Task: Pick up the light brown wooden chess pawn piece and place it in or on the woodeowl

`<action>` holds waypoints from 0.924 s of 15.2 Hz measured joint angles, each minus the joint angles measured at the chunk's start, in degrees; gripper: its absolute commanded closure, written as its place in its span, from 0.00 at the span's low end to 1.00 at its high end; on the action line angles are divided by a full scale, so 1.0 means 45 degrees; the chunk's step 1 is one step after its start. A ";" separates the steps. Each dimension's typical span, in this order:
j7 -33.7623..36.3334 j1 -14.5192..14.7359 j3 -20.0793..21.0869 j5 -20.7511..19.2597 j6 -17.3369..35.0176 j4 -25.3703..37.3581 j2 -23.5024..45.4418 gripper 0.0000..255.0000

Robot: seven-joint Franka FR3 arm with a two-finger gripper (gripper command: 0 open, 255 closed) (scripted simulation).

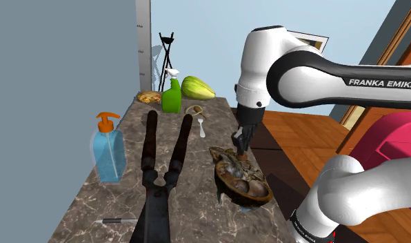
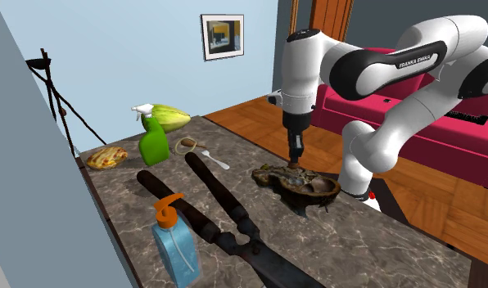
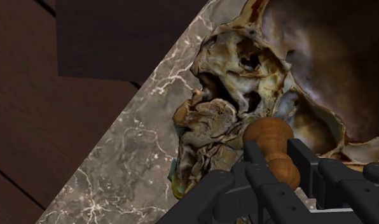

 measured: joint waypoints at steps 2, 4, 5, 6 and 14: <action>-0.0002 0.0001 0.0002 0.0002 0.0023 -0.0022 -0.0001 1.00; -0.0003 0.0000 0.0002 0.0002 0.0031 -0.0030 -0.0001 1.00; -0.0003 0.0000 0.0002 0.0002 0.0031 -0.0030 -0.0001 0.00; -0.0003 0.0000 0.0002 0.0002 0.0031 -0.0030 -0.0001 0.00; 0.0023 -0.0081 -0.0116 -0.0135 -0.0839 0.1022 0.0166 0.00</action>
